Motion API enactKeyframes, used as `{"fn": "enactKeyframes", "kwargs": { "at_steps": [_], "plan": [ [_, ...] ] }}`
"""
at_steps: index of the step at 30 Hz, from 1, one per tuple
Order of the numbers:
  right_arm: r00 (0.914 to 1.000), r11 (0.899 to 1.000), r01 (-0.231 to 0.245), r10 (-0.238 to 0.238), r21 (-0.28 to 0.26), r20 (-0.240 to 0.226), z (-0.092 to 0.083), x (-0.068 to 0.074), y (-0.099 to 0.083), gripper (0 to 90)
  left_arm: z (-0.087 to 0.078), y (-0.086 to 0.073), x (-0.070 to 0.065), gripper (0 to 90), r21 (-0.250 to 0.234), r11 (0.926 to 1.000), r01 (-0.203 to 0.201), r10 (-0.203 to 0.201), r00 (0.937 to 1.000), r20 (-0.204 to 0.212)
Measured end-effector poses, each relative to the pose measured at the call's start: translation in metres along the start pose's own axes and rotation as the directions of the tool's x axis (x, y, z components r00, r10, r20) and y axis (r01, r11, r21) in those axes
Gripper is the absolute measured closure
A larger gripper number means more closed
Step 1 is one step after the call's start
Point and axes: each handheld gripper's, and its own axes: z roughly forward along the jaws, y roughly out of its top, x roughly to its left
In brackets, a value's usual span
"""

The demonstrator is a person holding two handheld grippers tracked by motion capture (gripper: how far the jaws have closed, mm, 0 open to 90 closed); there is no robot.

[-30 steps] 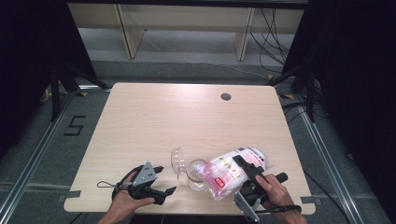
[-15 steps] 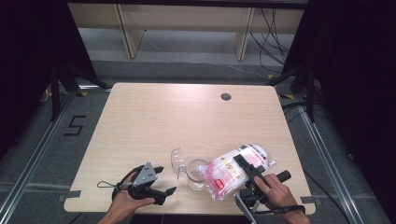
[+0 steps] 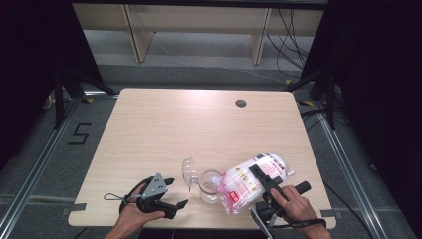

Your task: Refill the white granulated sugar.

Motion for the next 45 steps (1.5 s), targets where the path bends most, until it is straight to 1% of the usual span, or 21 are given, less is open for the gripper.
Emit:
{"fn": "enactKeyframes", "kwargs": {
  "at_steps": [2,3,5,6,7,10,11,14,16,18,23,26,29,30,32,34,35,40,42,44,45],
  "plan": [
    [0.9999,1.0,-0.009,0.009,0.005,-0.005,-0.0005,0.0005,0.0001,51.5,0.0,0.0004,0.0007,15.3,0.001,0.9999,-0.016,0.016,0.9999,0.002],
    [0.9998,1.0,0.008,-0.007,0.011,-0.019,-0.0011,-0.0005,-0.0002,51.5,-0.0004,0.0009,0.0017,15.3,0.009,0.9994,-0.034,0.034,0.9994,0.0],
    [0.9996,1.0,0.022,-0.021,0.015,-0.016,-0.0016,-0.0014,0.0001,51.5,-0.0005,0.0009,0.0018,15.3,0.012,0.9993,-0.036,0.036,0.9994,0.0],
    [0.9999,1.0,0.011,-0.011,0.016,0.002,-0.0015,-0.0005,0.0007,51.5,0.0001,0.0001,-0.0003,15.3,0.007,1.0,-0.001,0.001,1.0,0.003],
    [0.9994,0.999,0.034,-0.034,0.022,-0.012,-0.002,-0.0013,0.0004,51.6,0.0001,0.0002,-0.0002,15.3,0.008,1.0,-0.004,0.004,1.0,0.001],
    [0.9994,0.999,0.034,-0.034,0.025,-0.005,-0.002,-0.001,0.0007,51.6,0.0003,0.0002,0.0001,15.4,0.013,0.9999,-0.002,0.002,0.9999,0.013],
    [0.9983,0.998,0.058,-0.058,0.026,-0.01,-0.002,-0.0014,0.0012,51.7,0.0004,0.0002,0.0001,15.4,0.012,0.9999,-0.002,0.002,0.9999,0.013],
    [0.9982,0.998,0.06,-0.061,0.016,0.002,-0.0013,-0.001,0.0019,51.7,0.0004,0.0002,0.0001,15.4,0.013,0.9999,-0.002,0.002,0.9999,0.012],
    [0.9987,0.998,0.048,-0.048,0.04,-0.016,-0.0025,0.0022,0.0018,51.8,0.0005,0.0001,0.0,15.3,0.013,0.9999,-0.003,0.003,0.9999,0.013],
    [0.9983,0.997,0.056,-0.055,0.048,-0.02,-0.0025,0.0011,0.0023,51.8,0.0007,0.0,-0.0003,15.3,0.009,1.0,-0.001,0.001,1.0,0.008],
    [0.9978,0.997,0.066,-0.066,0.04,-0.012,-0.0016,0.0002,0.0022,51.9,0.0004,0.0001,0.0004,15.3,0.014,0.9999,-0.003,0.003,0.9999,0.011],
    [0.9944,0.994,0.105,-0.106,0.014,0.005,0.0003,-0.0019,0.0026,51.9,0.0007,0.0,-0.0002,15.4,0.01,1.0,-0.002,0.002,1.0,0.009],
    [0.997,0.997,0.077,-0.077,0.032,0.0,-0.0012,-0.0003,0.0025,52.0,0.0008,0.0,-0.0002,15.3,0.01,1.0,0.0,0.0,1.0,0.008],
    [0.9974,0.997,0.068,-0.069,0.024,0.021,-0.0006,-0.0004,0.0028,52.0,0.0009,-0.0001,-0.0002,15.4,0.009,1.0,0.0,0.0,1.0,0.007],
    [0.9954,0.995,0.095,-0.095,0.02,0.008,-0.0004,-0.0022,0.0027,52.0,0.001,-0.0001,-0.0002,15.4,0.009,1.0,0.001,-0.001,1.0,0.008],
    [0.9977,0.997,0.067,-0.067,0.029,0.009,-0.0009,0.0001,0.0025,52.1,0.0009,-0.0001,-0.0003,15.4,0.009,1.0,0.0,0.0,1.0,0.008],
    [0.9957,0.996,0.091,-0.092,0.018,0.014,0.0002,-0.0017,0.0027,52.1,0.0008,-0.0001,-0.0003,15.4,0.009,1.0,0.0,0.0,1.0,0.008],
    [0.995,0.995,0.097,-0.097,0.014,0.021,0.0001,-0.0025,0.0024,52.2,0.0009,-0.0001,-0.0004,15.3,0.009,1.0,0.0,0.0,1.0,0.008],
    [0.9942,0.994,0.107,-0.107,0.028,0.005,-0.0009,-0.0038,0.0028,52.2,0.001,-0.0001,-0.0004,15.3,0.009,1.0,-0.001,0.001,1.0,0.008],
    [0.9937,0.994,0.108,-0.108,0.014,0.031,-0.0003,-0.0036,0.0023,52.2,0.001,-0.0001,-0.0005,15.4,0.008,1.0,0.0,0.0,1.0,0.008],
    [0.9943,0.994,0.104,-0.104,0.016,0.019,-0.0006,-0.0037,0.0022,52.3,0.0009,-0.0001,-0.0004,15.4,0.009,1.0,-0.001,0.001,1.0,0.008]
  ]
}}
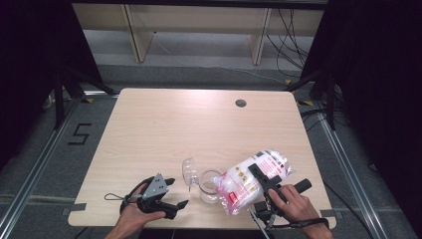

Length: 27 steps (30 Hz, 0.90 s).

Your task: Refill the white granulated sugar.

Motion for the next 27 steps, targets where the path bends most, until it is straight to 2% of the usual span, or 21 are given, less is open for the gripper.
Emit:
{"fn": "enactKeyframes", "kwargs": {
  "at_steps": [2,3,5,6,8,9,10,19,20,27],
  "plan": [
    [1.0,1.0,-0.007,0.007,0.001,0.001,-0.0002,0.0005,-0.0002,52.3,0.0,0.0,0.0,15.4,0.0,1.0,0.0,0.0,1.0,0.0],
    [0.9999,1.0,0.004,-0.003,0.012,-0.015,-0.0009,-0.0007,0.0003,52.3,0.0,0.0,-0.0001,15.3,0.0,1.0,0.0,0.0,1.0,0.0],
    [0.9998,1.0,0.015,-0.015,0.01,-0.013,-0.0008,-0.0016,0.0005,52.3,0.0001,0.0,-0.0001,15.3,0.0,1.0,0.0,0.0,1.0,0.001],
    [1.0,1.0,-0.003,0.003,0.001,0.006,-0.0002,0.0007,0.0001,52.4,0.0001,0.0,-0.0001,15.3,0.0,1.0,-0.001,0.001,1.0,0.001],
    [0.9997,1.0,0.023,-0.023,0.003,0.003,-0.0004,-0.0014,0.0008,52.4,0.0,0.0,-0.0001,15.4,0.0,1.0,0.0,0.0,1.0,0.0],
    [0.9999,1.0,0.003,-0.002,0.022,-0.017,-0.0017,0.001,0.0007,52.4,0.0,0.0,-0.0001,15.4,0.0,1.0,-0.001,0.001,1.0,0.0],
    [0.9999,1.0,-0.004,0.004,0.025,-0.014,-0.0021,0.0016,0.0008,52.4,0.0,0.0,-0.0001,15.3,0.0,1.0,0.0,0.0,1.0,0.0],
    [1.0,1.0,0.001,-0.001,0.012,-0.003,-0.0017,0.0015,0.0014,52.7,-0.0002,0.0001,0.0,15.3,0.0,1.0,-0.001,0.001,1.0,-0.001],
    [0.9999,1.0,-0.011,0.011,0.018,-0.004,-0.0019,0.0025,0.0017,52.6,-0.0002,0.0001,0.0,15.4,0.0,1.0,0.0,0.0,1.0,-0.001],
    [0.9999,1.0,-0.014,0.014,0.01,-0.008,-0.0017,0.0023,0.0018,52.8,-0.0003,0.0001,0.0,15.4,0.0,1.0,-0.001,0.001,1.0,-0.001]
  ]
}}
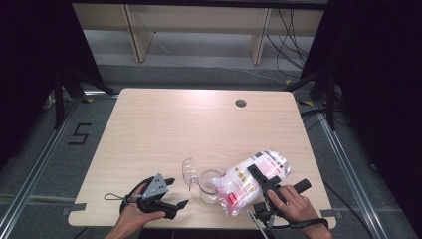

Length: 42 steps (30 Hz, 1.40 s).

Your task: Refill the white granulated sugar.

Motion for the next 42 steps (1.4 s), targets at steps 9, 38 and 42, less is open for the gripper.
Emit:
{"fn": "enactKeyframes", "kwargs": {
  "at_steps": [9,38,42],
  "plan": [
    [0.9999,1.0,0.01,-0.01,0.02,-0.011,-0.0011,-0.0008,-0.0006,53.0,0.0002,-0.0001,0.0,15.4,0.0,1.0,0.001,-0.001,1.0,0.0],
    [0.9957,0.996,0.09,-0.09,-0.004,0.023,-0.0002,-0.0056,-0.0027,53.4,0.0009,-0.0001,-0.0009,15.3,-0.006,1.0,-0.008,0.008,1.0,-0.006],
    [0.9954,0.996,0.093,-0.093,0.001,0.021,-0.0006,-0.0059,-0.0031,53.4,0.0009,-0.0001,-0.0007,15.4,-0.006,1.0,-0.004,0.004,1.0,-0.007]
  ]
}}
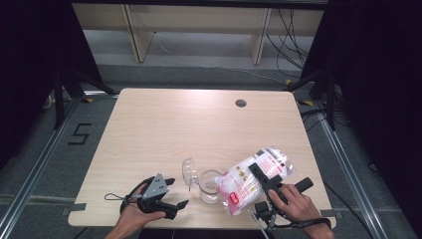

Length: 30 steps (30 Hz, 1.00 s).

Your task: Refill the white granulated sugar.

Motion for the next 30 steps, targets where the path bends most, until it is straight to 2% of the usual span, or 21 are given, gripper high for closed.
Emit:
{"fn": "enactKeyframes", "kwargs": {
  "at_steps": [4,9,14,18,22,24,30],
  "plan": [
    [0.9999,1.0,0.014,-0.014,0.004,-0.006,-0.0009,-0.0019,0.0003,53.5,0.0002,-0.0001,-0.0002,15.4,-0.001,1.0,-0.002,0.002,1.0,-0.001],
    [0.9998,1.0,0.015,-0.015,0.005,0.013,-0.0018,-0.0035,0.0014,53.6,0.0001,-0.0001,-0.0002,15.4,0.0,1.0,0.001,-0.001,1.0,0.0],
    [0.9997,1.0,0.02,-0.02,-0.004,0.011,-0.0016,-0.0042,0.0022,53.6,-0.0009,0.0006,0.0012,15.4,0.006,0.9998,-0.019,0.019,0.9998,0.006],
    [0.9996,1.0,0.026,-0.026,0.0,0.005,-0.0015,-0.0046,0.0022,53.7,0.0003,0.0,-0.0003,15.4,0.0,1.0,-0.004,0.004,1.0,0.0],
    [0.9998,1.0,0.019,-0.019,-0.005,0.007,-0.0018,-0.0046,0.0021,53.7,-0.0001,0.0006,0.0013,15.4,0.001,0.9996,-0.027,0.027,0.9996,0.002],
    [0.9998,1.0,0.021,-0.021,-0.006,0.007,-0.0017,-0.0045,0.0022,53.8,0.0,0.0,-0.0002,15.4,0.0,1.0,0.001,-0.001,1.0,0.0],
    [0.9997,1.0,0.022,-0.022,-0.008,0.004,-0.0016,-0.0043,0.0026,53.9,0.0001,0.0,-0.0001,15.4,0.0,1.0,-0.002,0.002,1.0,0.0]
  ]
}}
